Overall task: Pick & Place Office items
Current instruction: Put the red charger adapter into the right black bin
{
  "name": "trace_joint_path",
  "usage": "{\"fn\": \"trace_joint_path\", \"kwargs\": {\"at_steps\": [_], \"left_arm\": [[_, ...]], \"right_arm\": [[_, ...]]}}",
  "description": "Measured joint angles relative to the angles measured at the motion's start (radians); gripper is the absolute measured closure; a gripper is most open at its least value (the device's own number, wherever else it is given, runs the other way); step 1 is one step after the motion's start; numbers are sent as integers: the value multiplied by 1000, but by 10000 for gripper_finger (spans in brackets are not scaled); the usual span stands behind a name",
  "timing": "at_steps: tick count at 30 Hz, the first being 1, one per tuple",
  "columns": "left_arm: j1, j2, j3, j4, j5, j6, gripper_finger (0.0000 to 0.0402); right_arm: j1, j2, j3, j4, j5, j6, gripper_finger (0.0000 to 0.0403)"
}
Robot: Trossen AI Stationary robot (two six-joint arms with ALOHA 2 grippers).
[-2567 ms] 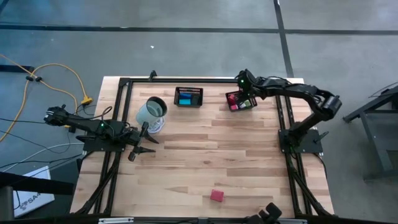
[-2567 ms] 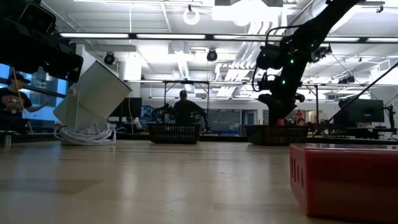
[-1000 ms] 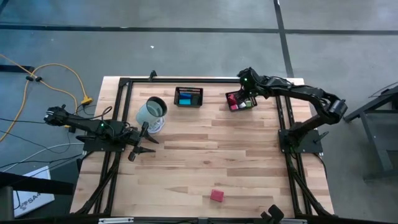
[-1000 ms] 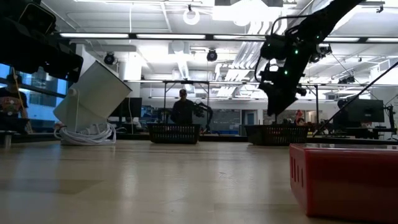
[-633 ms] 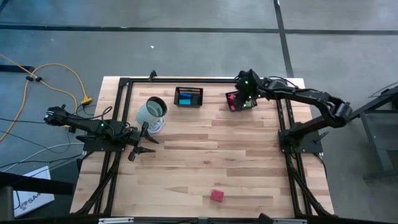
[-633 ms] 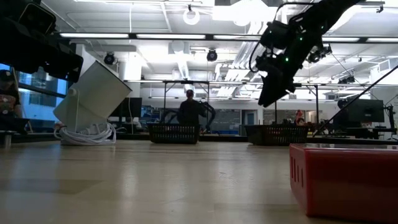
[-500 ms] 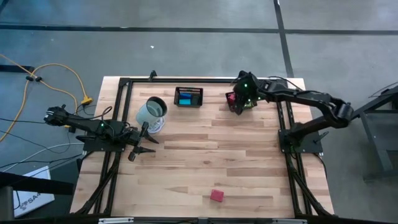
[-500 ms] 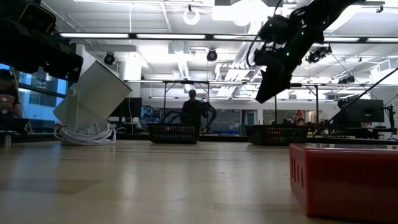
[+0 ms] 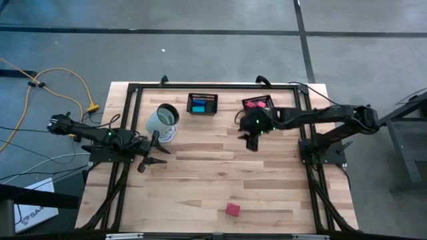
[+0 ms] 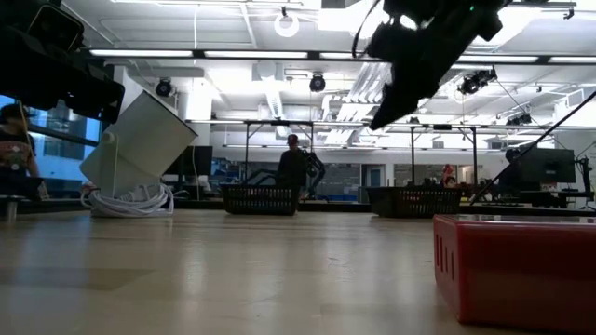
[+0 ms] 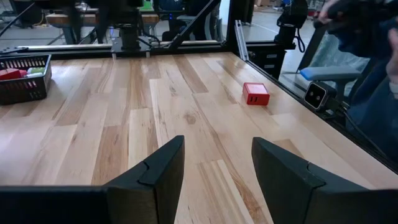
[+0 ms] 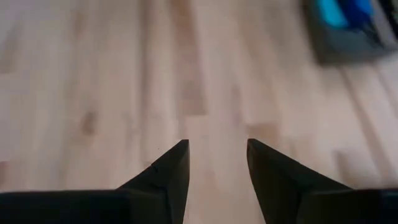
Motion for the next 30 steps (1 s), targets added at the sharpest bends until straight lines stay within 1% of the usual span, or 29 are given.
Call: {"fn": "trace_joint_path", "kwargs": {"at_steps": [7, 14, 19, 24, 28, 30], "left_arm": [[0, 0, 0, 0, 0, 0, 221], [0, 0, 0, 0, 0, 0, 221], [0, 0, 0, 0, 0, 0, 221], [0, 0, 0, 0, 0, 0, 221], [0, 0, 0, 0, 0, 0, 221], [0, 0, 0, 0, 0, 0, 221]], "right_arm": [[187, 0, 0, 98, 2, 0, 257], [326, 2, 0, 121, -2, 0, 257], [416, 42, 0, 153, 18, 17, 257], [503, 103, 0, 216, 134, 52, 257], [551, 116, 0, 219, 234, 144, 257], [566, 116, 0, 226, 265, 185, 257]]}}
